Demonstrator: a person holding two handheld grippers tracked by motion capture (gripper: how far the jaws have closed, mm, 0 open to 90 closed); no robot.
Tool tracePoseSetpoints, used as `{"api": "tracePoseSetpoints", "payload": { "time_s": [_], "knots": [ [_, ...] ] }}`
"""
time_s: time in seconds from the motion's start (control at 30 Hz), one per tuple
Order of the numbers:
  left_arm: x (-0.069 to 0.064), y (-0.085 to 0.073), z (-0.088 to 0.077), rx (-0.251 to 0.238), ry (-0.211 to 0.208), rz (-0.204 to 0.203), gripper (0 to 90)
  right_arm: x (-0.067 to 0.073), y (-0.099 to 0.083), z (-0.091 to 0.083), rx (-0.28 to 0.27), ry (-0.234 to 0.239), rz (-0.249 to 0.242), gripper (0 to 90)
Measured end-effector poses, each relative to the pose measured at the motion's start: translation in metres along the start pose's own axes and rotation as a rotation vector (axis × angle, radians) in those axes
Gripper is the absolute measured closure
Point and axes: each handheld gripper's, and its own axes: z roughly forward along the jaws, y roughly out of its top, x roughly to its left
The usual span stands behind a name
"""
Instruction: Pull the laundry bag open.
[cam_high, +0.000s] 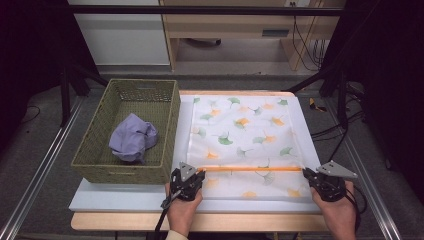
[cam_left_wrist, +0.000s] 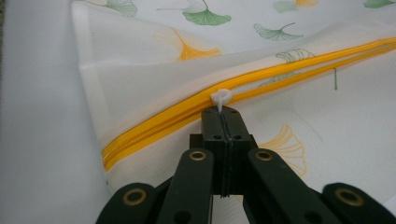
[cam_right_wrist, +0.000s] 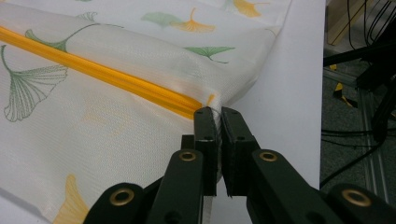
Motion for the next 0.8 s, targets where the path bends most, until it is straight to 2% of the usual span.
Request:
{"api": "tracePoseSetpoints", "payload": {
  "time_s": [0.67,0.8],
  "knots": [
    [0.006,-0.007,-0.005,0.009,0.016,0.005,89.7,0.0,-0.001,0.0,0.007,-0.006,-0.001,86.2],
    [0.01,-0.009,-0.007,0.009,0.025,-0.009,89.7,0.0,-0.001,0.0,0.01,-0.01,0.002,86.2]
  ]
}}
